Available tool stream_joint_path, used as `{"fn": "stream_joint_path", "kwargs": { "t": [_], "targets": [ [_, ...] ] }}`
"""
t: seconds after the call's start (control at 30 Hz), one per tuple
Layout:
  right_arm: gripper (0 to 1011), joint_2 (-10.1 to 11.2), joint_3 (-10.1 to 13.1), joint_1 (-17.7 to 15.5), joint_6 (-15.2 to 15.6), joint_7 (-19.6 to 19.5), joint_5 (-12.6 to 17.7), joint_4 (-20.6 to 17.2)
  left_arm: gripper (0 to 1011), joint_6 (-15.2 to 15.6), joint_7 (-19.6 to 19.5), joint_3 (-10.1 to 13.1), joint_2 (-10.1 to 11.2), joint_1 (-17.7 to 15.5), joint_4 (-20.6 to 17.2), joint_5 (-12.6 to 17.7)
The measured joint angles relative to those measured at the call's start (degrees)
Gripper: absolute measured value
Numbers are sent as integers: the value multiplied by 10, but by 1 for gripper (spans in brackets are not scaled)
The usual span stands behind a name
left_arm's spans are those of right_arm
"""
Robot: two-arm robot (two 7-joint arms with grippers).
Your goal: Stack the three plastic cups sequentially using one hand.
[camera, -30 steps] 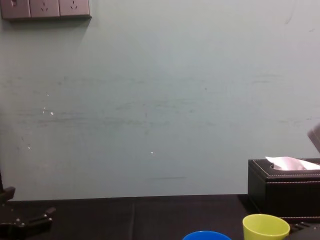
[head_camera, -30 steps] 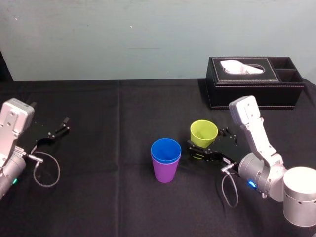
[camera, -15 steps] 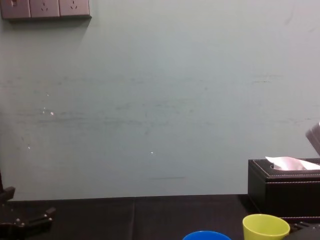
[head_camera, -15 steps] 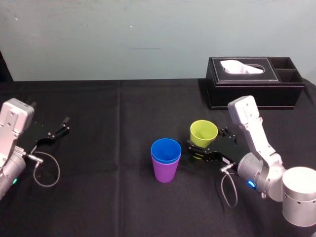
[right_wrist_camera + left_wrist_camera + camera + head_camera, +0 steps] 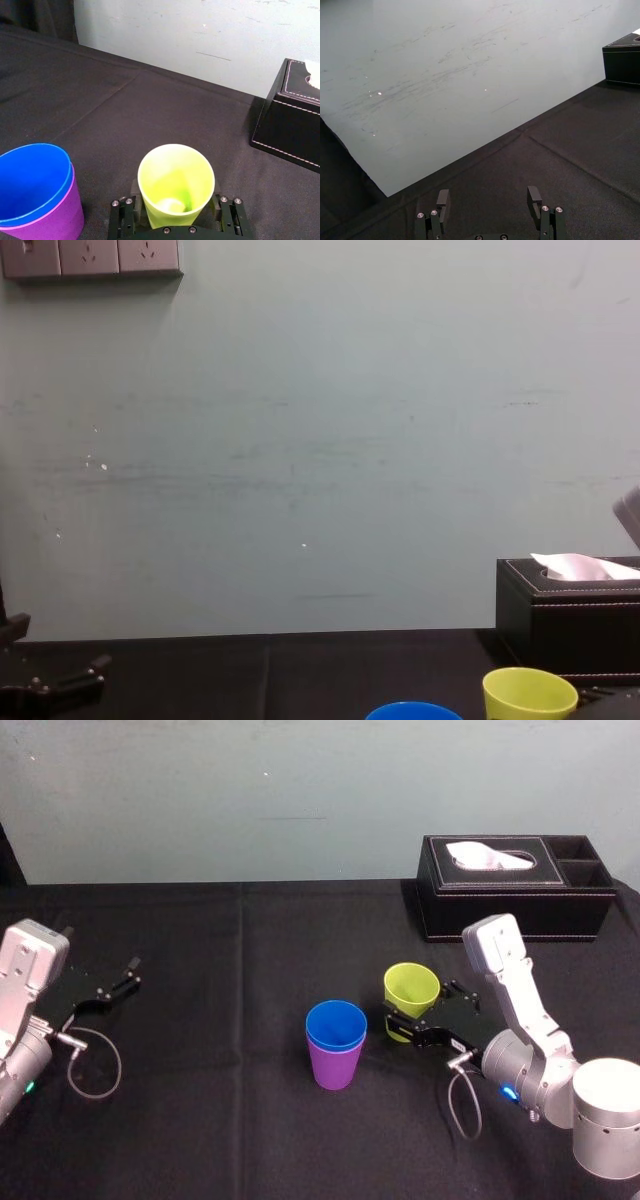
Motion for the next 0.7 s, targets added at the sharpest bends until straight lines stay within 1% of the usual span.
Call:
{"fn": "stream_joint_path", "kwargs": {
  "t": [0.13,0.33,0.7],
  "targets": [
    [757,0,0,0,0,0,0,0,1010,0,0,0,0,0,0,0],
    [736,0,0,0,0,0,0,0,1010,0,0,0,0,0,0,0],
    [736,0,0,0,0,0,1,0,1010,0,0,0,0,0,0,0]
  ]
}}
